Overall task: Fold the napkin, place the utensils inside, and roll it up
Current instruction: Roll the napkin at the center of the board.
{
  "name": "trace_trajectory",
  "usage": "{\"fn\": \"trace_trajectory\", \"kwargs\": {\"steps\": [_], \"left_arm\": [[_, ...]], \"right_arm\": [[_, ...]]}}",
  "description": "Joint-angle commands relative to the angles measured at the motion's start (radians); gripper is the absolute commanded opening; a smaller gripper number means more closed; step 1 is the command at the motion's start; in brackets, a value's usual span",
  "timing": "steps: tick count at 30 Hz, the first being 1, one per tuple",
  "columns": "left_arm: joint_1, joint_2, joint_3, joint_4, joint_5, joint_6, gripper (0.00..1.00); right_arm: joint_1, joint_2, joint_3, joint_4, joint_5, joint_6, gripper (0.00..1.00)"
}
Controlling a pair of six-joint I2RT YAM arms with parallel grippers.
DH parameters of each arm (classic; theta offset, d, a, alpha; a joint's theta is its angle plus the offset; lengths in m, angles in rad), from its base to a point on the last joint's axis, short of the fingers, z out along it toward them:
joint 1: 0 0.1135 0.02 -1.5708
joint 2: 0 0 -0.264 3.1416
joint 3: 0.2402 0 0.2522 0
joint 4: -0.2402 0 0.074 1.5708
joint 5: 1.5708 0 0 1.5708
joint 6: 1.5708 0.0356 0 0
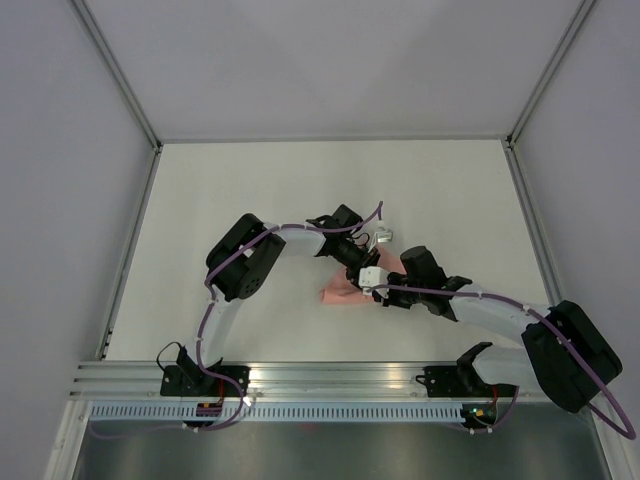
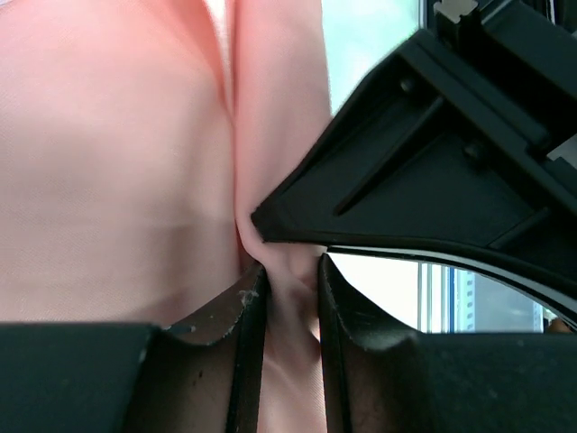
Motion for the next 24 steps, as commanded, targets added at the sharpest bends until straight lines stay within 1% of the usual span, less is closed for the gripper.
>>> {"fn": "trace_trajectory", "kwargs": {"steps": [1, 3, 4, 6, 7, 9, 12, 14, 16, 17, 18, 20, 21, 22, 24], "left_arm": [[-0.007, 0.034, -0.033, -0.044, -0.178, -0.017, 0.30], [-0.004, -0.014, -0.068, 0.019, -0.211, -0.045, 0.39], [-0.003, -0.031, -0.076, 0.039, -0.229, -0.051, 0.43], [0.003, -0.074, -0.097, 0.085, -0.258, -0.060, 0.47], [0.005, -0.085, -0.103, 0.099, -0.281, -0.092, 0.51], [0.011, -0.123, -0.115, 0.129, -0.321, -0.114, 0.55], [0.017, -0.166, -0.132, 0.163, -0.369, -0.132, 0.55], [0.029, -0.189, -0.151, 0.185, -0.439, -0.153, 0.55], [0.042, -0.230, -0.181, 0.252, -0.488, -0.187, 0.56], [0.055, -0.247, -0.221, 0.278, -0.516, -0.203, 0.56], [0.063, -0.288, -0.246, 0.339, -0.562, -0.215, 0.56], [0.091, -0.336, -0.332, 0.411, -0.600, -0.256, 0.56], [0.097, -0.379, -0.358, 0.438, -0.658, -0.267, 0.56], [0.109, -0.403, -0.408, 0.486, -0.680, -0.276, 0.57], [0.114, -0.459, -0.451, 0.521, -0.729, -0.272, 0.57]], "right_arm": [[0.002, 0.025, 0.017, -0.022, 0.023, 0.016, 0.25], [0.002, 0.028, 0.018, -0.035, 0.020, 0.017, 0.20], [0.004, 0.030, 0.020, -0.040, 0.016, 0.019, 0.16], [0.002, 0.039, 0.029, -0.057, 0.011, 0.020, 0.13], [0.002, 0.040, 0.032, -0.071, 0.009, 0.020, 0.11], [0.001, 0.042, 0.038, -0.087, 0.002, 0.017, 0.10], [-0.005, 0.053, 0.050, -0.120, -0.027, 0.007, 0.08], [-0.014, 0.077, 0.064, -0.144, -0.049, -0.006, 0.07], [-0.031, 0.097, 0.093, -0.186, -0.093, -0.016, 0.06], [-0.042, 0.120, 0.105, -0.204, -0.112, -0.030, 0.06], [-0.063, 0.134, 0.134, -0.244, -0.144, -0.038, 0.06], [-0.098, 0.177, 0.182, -0.288, -0.184, -0.067, 0.06], [-0.112, 0.191, 0.199, -0.333, -0.217, -0.078, 0.06], [-0.126, 0.223, 0.216, -0.356, -0.233, -0.088, 0.07], [-0.165, 0.258, 0.265, -0.425, -0.266, -0.125, 0.07]]}}
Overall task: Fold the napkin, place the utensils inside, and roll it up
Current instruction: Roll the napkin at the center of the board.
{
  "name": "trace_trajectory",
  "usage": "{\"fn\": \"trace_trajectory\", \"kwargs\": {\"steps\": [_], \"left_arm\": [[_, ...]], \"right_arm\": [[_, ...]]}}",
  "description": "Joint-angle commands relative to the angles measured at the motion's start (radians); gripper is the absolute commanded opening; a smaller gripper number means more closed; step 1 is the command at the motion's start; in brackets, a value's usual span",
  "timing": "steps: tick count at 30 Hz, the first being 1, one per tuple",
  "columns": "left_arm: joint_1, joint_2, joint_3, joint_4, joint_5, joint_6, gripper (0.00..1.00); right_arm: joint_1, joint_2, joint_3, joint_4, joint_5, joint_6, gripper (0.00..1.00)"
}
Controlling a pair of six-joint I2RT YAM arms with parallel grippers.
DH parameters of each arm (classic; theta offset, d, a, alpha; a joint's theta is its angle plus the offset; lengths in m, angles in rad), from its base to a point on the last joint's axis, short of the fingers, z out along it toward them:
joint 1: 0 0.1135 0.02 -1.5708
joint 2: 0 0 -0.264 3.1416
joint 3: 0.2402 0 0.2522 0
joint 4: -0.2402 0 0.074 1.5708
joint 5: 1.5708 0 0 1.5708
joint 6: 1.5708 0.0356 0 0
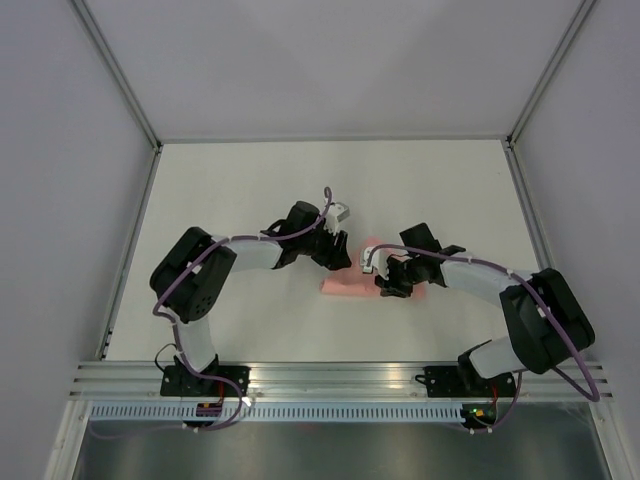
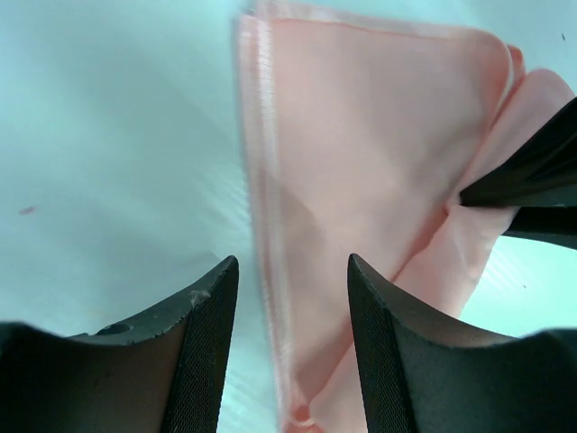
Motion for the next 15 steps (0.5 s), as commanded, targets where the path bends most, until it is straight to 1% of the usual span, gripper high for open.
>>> {"fn": "trace_trajectory", "kwargs": {"steps": [1, 5, 8, 9, 11, 12, 13, 15], "left_arm": [[0.011, -0.121, -0.087, 0.187, -0.156, -0.060, 0.57], [0.006, -0.202, -0.173, 0.278, -0.164, -0.037, 0.57], [-0.027, -0.269, -0.243, 0.330, -0.230, 0.023, 0.57], [-0.041, -0.282, -0.255, 0.333, -0.278, 0.045, 0.57], [-0.101, -0.311, -0.285, 0.342, -0.318, 0.121, 0.57], [-0.127, -0.319, -0.296, 0.348, -0.375, 0.188, 0.59], [-0.179, -0.322, -0.312, 0.353, -0.404, 0.215, 0.59], [-0.228, -0.316, -0.325, 0.382, -0.470, 0.265, 0.60]], "right_arm": [[-0.055, 0.081, 0.064, -0.204, -0.103, -0.078, 0.07], [-0.096, 0.218, 0.172, -0.332, -0.136, -0.124, 0.08], [-0.110, 0.327, 0.250, -0.379, -0.145, -0.137, 0.07], [-0.113, 0.353, 0.268, -0.414, -0.148, -0.140, 0.08], [-0.124, 0.423, 0.317, -0.454, -0.156, -0.143, 0.08], [-0.127, 0.443, 0.333, -0.467, -0.156, -0.144, 0.07], [-0.129, 0.481, 0.347, -0.479, -0.159, -0.149, 0.08], [-0.132, 0.515, 0.387, -0.510, -0.162, -0.150, 0.07]]}}
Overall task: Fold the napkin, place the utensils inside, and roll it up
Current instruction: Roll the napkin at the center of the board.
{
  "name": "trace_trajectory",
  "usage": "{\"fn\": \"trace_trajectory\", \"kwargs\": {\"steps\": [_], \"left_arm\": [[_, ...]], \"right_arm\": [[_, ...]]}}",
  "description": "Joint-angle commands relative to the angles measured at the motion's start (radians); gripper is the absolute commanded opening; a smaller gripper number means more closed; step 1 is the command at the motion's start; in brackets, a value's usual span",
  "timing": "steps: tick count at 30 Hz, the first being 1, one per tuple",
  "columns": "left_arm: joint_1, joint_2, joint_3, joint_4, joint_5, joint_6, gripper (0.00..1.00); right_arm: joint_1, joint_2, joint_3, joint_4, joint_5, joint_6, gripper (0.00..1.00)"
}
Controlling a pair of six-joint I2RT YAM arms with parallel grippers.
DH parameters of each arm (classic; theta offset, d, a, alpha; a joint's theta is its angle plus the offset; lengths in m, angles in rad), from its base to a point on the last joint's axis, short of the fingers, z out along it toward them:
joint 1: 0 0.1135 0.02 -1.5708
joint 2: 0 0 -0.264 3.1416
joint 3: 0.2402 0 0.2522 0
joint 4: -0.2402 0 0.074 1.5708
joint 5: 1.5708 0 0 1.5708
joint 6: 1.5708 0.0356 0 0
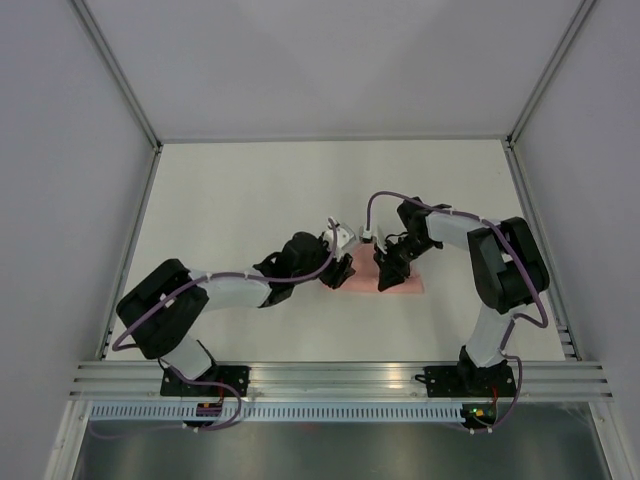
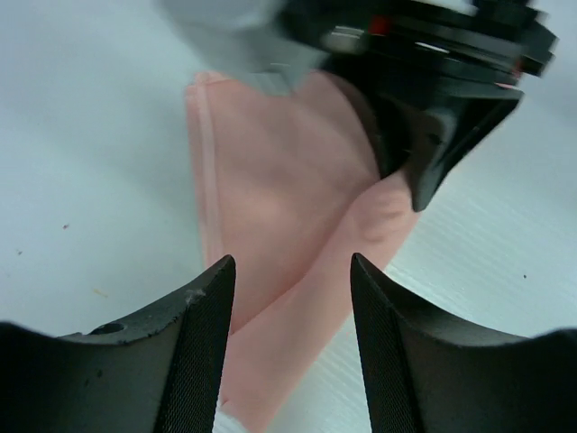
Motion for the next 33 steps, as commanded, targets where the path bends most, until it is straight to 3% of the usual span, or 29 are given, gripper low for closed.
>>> {"fn": "trace_trajectory", "kwargs": {"steps": [1, 10, 22, 25, 33], "left_arm": [[-0.118, -0.020, -0.035, 0.105, -0.177, 0.199, 0.60], [-0.291, 0.136, -0.026, 0.226, -0.337, 0.443, 0.64], [-0.339, 0.288, 0.046, 0.227, -0.343, 0.548, 0.71], [-0.339, 0.299, 0.064, 0.145, -0.288, 0.528, 0.64], [-0.337, 0.346, 0.155, -0.078, -0.150, 0.442, 0.21]], "right_arm": [[0.003, 0.151, -0.001, -0.075, 0.078, -0.066, 0.07], [-0.023, 0.283, 0.125, -0.184, 0.055, -0.088, 0.08], [-0.034, 0.334, 0.192, -0.245, 0.050, -0.089, 0.08], [-0.035, 0.335, 0.194, -0.242, 0.050, -0.086, 0.08], [-0.037, 0.343, 0.209, -0.230, 0.053, -0.065, 0.08]]}}
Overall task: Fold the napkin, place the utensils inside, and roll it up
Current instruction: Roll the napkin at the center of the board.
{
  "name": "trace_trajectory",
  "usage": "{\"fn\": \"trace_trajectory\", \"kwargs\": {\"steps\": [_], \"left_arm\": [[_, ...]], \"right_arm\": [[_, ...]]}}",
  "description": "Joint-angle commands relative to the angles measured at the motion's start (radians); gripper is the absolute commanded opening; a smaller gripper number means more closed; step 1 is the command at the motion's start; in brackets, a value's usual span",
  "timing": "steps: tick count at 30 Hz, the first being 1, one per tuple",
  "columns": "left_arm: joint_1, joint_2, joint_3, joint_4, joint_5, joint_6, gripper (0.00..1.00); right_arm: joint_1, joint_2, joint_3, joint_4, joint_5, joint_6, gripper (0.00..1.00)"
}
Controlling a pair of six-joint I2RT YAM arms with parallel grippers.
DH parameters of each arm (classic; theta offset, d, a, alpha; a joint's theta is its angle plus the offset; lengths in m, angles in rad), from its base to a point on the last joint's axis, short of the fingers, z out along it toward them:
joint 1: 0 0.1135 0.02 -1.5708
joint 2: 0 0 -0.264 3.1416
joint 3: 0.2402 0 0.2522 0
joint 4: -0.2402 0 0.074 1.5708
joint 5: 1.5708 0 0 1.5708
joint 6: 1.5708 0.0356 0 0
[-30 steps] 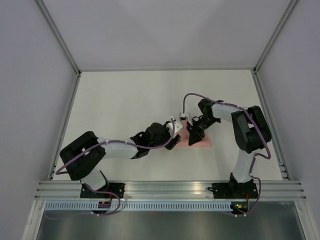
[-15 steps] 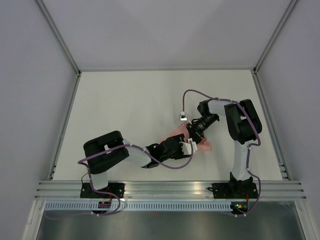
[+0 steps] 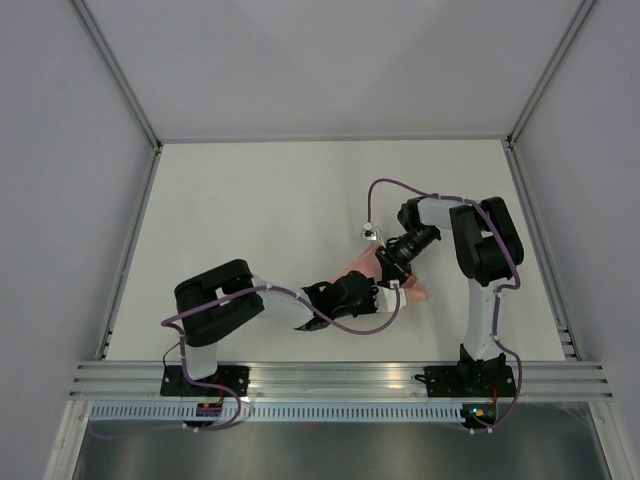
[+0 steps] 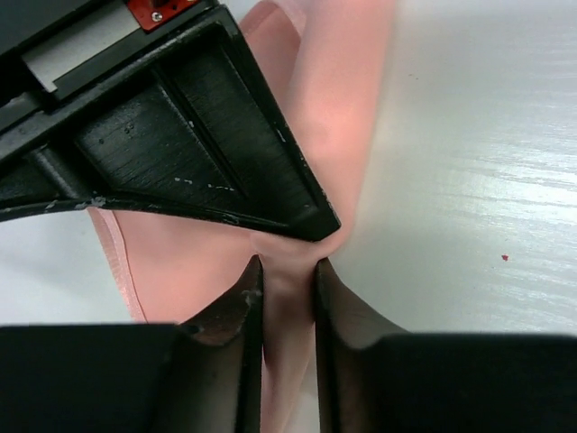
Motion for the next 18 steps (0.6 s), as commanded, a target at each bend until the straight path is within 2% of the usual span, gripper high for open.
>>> {"fn": "trace_trajectory", "kwargs": {"steps": [1, 2, 5, 7, 8, 12, 13, 18], "left_arm": [[0.003, 0.073, 0.056, -0.190, 0.089, -0.050, 0.18], [0.006, 0.081, 0.070, -0.221, 0.140, -0.062, 0.12], [0.009, 0.102, 0.108, -0.293, 0.209, -0.079, 0.03], [0.016, 0.110, 0.116, -0.310, 0.238, -0.087, 0.02], [0.019, 0.117, 0.119, -0.327, 0.270, -0.094, 0.02], [0.037, 0.130, 0.132, -0.357, 0.324, -0.108, 0.02], [0.039, 0.133, 0.139, -0.367, 0.333, -0.110, 0.02], [0.066, 0.148, 0.157, -0.402, 0.401, -0.136, 0.02]], "right_arm": [[0.014, 0.061, -0.016, 0.154, 0.179, -0.058, 0.08], [0.013, 0.057, -0.017, 0.159, 0.180, -0.050, 0.09], [0.013, 0.031, -0.027, 0.185, 0.188, -0.035, 0.20], [0.010, -0.003, -0.038, 0.211, 0.186, -0.010, 0.29], [0.008, -0.017, -0.043, 0.220, 0.189, 0.002, 0.37], [0.002, -0.087, -0.049, 0.243, 0.180, 0.053, 0.51], [-0.004, -0.100, -0.049, 0.246, 0.177, 0.071, 0.65], [-0.024, -0.175, -0.038, 0.297, 0.197, 0.177, 0.66]]}}
